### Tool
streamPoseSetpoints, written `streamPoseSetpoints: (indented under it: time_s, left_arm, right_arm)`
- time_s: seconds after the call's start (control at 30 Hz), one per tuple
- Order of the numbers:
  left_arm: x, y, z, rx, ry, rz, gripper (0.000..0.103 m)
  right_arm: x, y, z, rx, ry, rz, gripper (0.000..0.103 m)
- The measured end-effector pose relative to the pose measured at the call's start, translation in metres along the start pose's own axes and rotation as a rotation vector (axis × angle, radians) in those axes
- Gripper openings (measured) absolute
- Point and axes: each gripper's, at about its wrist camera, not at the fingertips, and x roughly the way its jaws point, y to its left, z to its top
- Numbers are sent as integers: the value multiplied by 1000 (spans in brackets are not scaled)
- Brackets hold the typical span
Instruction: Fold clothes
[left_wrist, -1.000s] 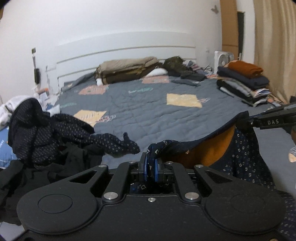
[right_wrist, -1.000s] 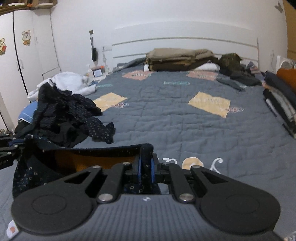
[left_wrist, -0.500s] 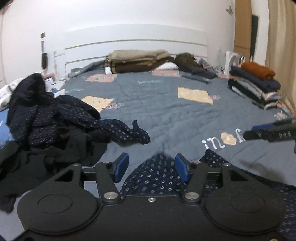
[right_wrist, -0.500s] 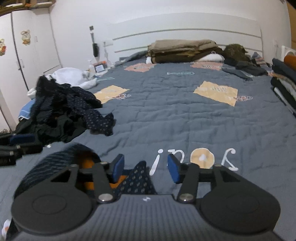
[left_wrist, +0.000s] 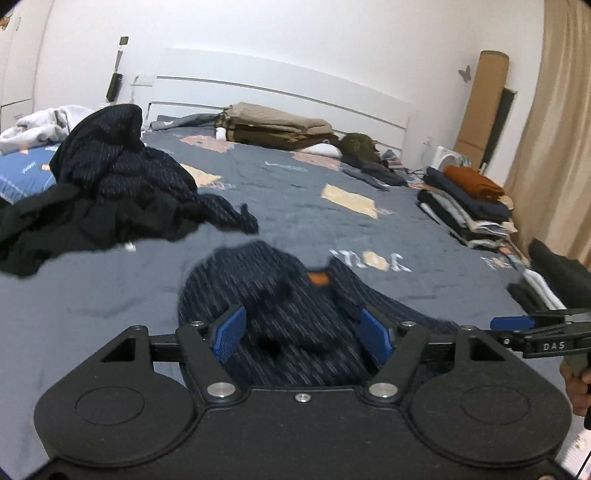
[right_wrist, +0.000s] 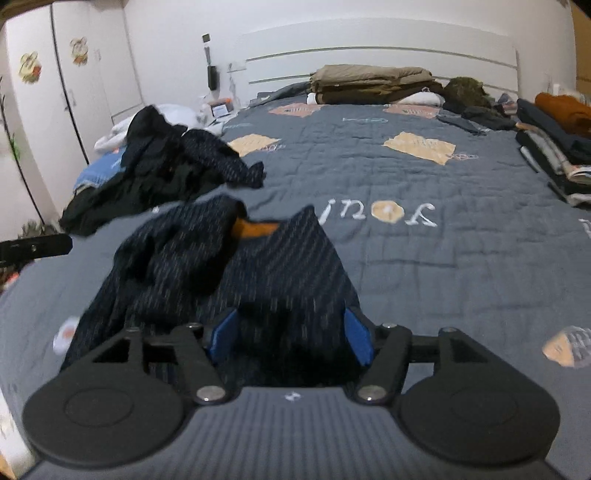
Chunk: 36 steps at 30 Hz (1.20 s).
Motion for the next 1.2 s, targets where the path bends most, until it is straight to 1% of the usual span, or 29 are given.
streamPoseSetpoints:
  time_s: [0.13, 0.2, 0.23, 0.37, 0.47, 0.53, 0.67, 0.83, 0.87, 0.9, 0.93, 1.0, 1.03, 1.07, 1.13, 1.2]
  left_arm:
    - [-16, -29, -33, 15, 7, -50, 72]
    - [-15, -36, -45, -13, 7, -94, 73]
    - [-13, -39, -49, -18, 16, -114, 73]
    - [-5, -45, -62, 15, 29, -147, 73]
    - [1, -44, -69, 20, 45, -154, 73]
    - [5, -44, -73, 21, 60, -151, 73]
    - [10, -44, -79, 36, 77, -151, 73]
    - [16, -41, -83, 11, 90, -165, 73]
    - [17, -40, -83, 7, 92, -163, 73]
    - [17, -40, -82, 8, 91, -163, 73]
    - [17, -40, -82, 9, 89, -165, 73]
    - [18, -39, -81, 13, 88, -163, 73]
    - [19, -38, -82, 12, 90, -160, 73]
    - [20, -37, -82, 9, 92, -157, 73]
    - [21, -35, -82, -1, 91, -154, 73]
    - [20, -33, -81, -7, 86, -154, 73]
  right_arm:
    - [-19, 3, -25, -3, 8, -32, 68]
    - [-20, 1, -33, 14, 22, -29, 68]
    - [-20, 1, -37, 20, 27, -29, 68]
    - [-16, -1, -50, 29, 24, -38, 68]
    - [-12, -2, -58, 61, 26, -17, 68]
    - [-7, -1, -62, 58, 38, -13, 68]
    - [3, 2, -66, 37, 61, -24, 68]
    - [19, -3, -73, 69, 95, -32, 67]
    - [21, -4, -74, 78, 101, -35, 64]
    - [22, -4, -76, 90, 104, -40, 50]
    - [23, -6, -77, 107, 108, -42, 29]
    - [22, -14, -75, 167, 114, -37, 15]
    - [19, -19, -74, 198, 114, -27, 12]
    - [16, -24, -71, 220, 108, -25, 11]
    - [5, -32, -60, 229, 80, -54, 10]
    - [-11, -42, -45, 218, 28, -100, 10]
